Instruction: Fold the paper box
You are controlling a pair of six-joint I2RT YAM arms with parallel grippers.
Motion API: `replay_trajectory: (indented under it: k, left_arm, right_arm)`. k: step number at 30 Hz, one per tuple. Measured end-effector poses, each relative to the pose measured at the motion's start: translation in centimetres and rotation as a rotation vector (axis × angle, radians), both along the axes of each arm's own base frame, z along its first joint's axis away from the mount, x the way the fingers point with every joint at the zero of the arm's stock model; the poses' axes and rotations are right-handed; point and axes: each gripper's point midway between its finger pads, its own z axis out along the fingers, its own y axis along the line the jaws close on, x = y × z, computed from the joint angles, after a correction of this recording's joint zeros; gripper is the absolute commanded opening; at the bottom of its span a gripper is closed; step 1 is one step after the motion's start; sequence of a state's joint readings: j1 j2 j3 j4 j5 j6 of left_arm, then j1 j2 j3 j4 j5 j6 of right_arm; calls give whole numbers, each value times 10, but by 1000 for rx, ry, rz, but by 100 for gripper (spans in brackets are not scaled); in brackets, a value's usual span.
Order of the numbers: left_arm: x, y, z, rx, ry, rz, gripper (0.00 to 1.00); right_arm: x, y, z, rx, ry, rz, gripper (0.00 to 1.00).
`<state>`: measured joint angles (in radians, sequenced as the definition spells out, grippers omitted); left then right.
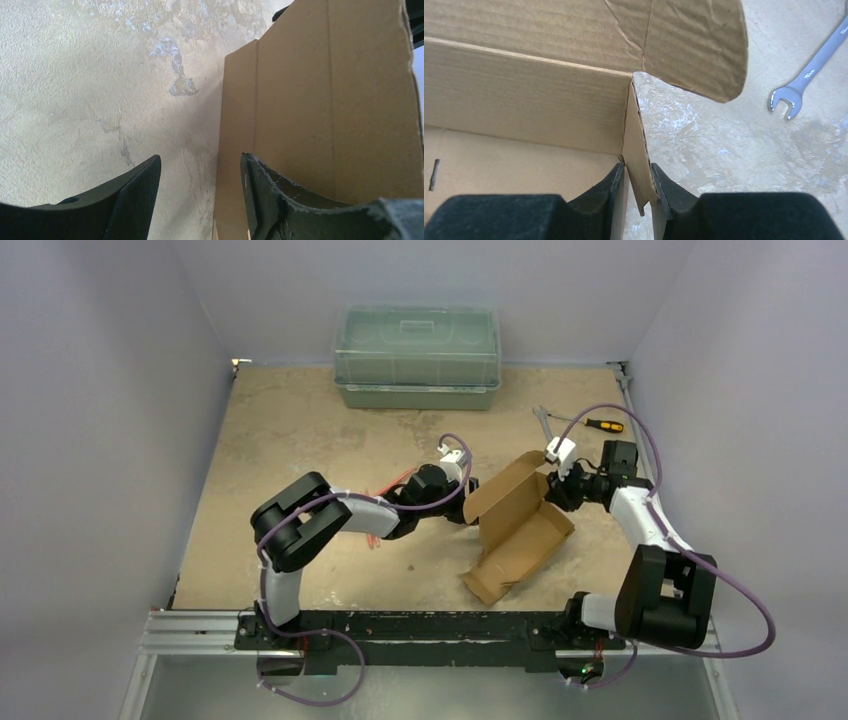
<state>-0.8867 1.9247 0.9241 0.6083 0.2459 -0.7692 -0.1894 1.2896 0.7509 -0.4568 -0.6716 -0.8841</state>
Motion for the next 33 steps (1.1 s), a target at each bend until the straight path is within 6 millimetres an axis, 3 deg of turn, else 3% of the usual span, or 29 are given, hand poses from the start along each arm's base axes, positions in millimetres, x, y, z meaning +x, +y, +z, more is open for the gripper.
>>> replay_trajectory:
  k: [3, 10, 16, 20, 23, 25, 30, 33]
  left_arm:
    - [0, -2, -1, -9, 4, -1, 58]
    - [0, -4, 2, -28, 3, -5, 58]
    - [1, -6, 6, -44, -3, -3, 58]
    - [2, -6, 8, -51, -8, -4, 58]
    - [2, -8, 10, -60, -13, -8, 58]
    - [2, -9, 12, -69, -19, -12, 58]
    - [4, -16, 9, -92, -27, -30, 57]
    - [4, -18, 4, -99, -21, -36, 56]
  right_arm:
    - [1, 0, -6, 7, 12, -8, 29]
    - [-1, 1, -6, 6, 16, -5, 46]
    - [-14, -3, 20, -12, -48, -5, 56]
    - [-23, -19, 27, -13, -64, -39, 48]
    - [-33, -42, 18, -8, -18, -99, 34]
    - [-40, -53, 5, 4, 40, -134, 32]
    - [-53, -56, -14, 28, 124, -149, 32]
    - [-54, -56, -13, 25, 127, -149, 20]
